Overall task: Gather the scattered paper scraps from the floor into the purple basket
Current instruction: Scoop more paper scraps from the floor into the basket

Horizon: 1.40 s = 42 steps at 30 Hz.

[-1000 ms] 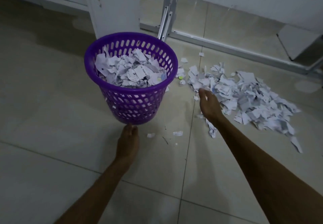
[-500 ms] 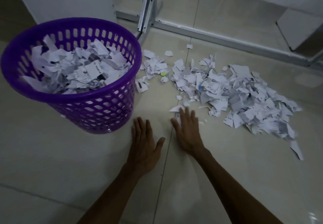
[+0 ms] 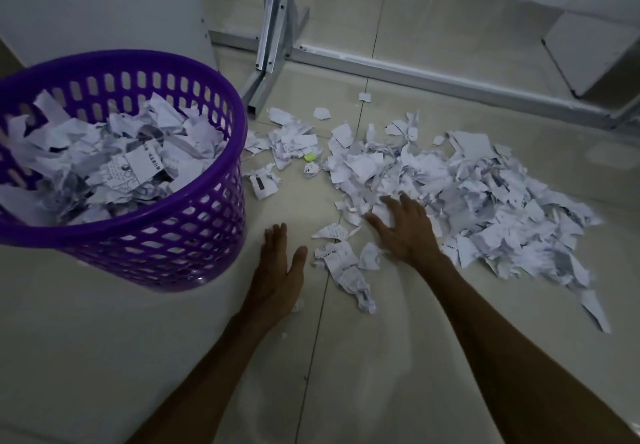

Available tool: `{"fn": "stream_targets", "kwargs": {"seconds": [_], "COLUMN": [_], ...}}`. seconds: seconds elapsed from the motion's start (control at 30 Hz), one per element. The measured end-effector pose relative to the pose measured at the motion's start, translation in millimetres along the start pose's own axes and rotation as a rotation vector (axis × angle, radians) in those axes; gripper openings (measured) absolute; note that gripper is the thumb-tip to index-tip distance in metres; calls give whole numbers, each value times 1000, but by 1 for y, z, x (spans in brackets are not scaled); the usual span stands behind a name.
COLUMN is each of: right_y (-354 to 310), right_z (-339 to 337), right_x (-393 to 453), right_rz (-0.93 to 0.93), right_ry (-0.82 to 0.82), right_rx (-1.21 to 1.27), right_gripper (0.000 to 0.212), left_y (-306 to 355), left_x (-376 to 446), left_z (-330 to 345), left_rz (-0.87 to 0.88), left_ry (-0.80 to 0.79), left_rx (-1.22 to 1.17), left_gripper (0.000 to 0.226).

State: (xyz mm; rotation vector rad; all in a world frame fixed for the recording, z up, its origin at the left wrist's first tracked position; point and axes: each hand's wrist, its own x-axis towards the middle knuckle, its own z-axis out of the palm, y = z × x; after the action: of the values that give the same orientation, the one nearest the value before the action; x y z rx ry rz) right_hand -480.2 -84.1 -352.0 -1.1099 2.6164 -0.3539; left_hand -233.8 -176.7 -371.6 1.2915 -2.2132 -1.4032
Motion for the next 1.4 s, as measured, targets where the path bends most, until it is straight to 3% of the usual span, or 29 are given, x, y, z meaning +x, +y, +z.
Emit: {"fn": "stream_targets", "kwargs": {"seconds": [0.27,0.37,0.43,0.57,0.67,0.77,0.9,1.1,1.3,1.4], "right_y": [-50,-64,-66,-63,-71,-88,-105,-100,-93,-91], "right_z": [20,20,14,19,31,38,37,6,-38,-63], "right_x": [-60,-80,-84,-89,-94,-98,-97,-93,-96,-104], "right_rz": [-87,-151,-108,-48,-130,-160,-263,-132,172,221], "right_ry": [62,220,299,-96,-173,-154,30,188,257,294], "right_rx": [67,32,42,110,18,-46,24,198,542,734], "right_gripper": [64,65,79,123,130,114,41,7,25,20], "left_y": [6,8,8,8,12,20,30,41,66,91], "left_x": [2,-3,-6,-14,-22,-30,-30,-26,-21,-22], "left_z": [-24,-31,-37,-47,-51,-50,-43,-49,-64,-69], "left_rz": [-91,-130,-140,-134,-98,-10,5,-19,39,42], "left_ry": [-86,-131,-162,-149,-164,-188,-136,-58,-142,-216], "left_rx": [-158,-170,-174,-244,-275,-313,-293,-283,-265,-291], "left_gripper": [66,83,84,64,59,44,32,43,49,55]}}
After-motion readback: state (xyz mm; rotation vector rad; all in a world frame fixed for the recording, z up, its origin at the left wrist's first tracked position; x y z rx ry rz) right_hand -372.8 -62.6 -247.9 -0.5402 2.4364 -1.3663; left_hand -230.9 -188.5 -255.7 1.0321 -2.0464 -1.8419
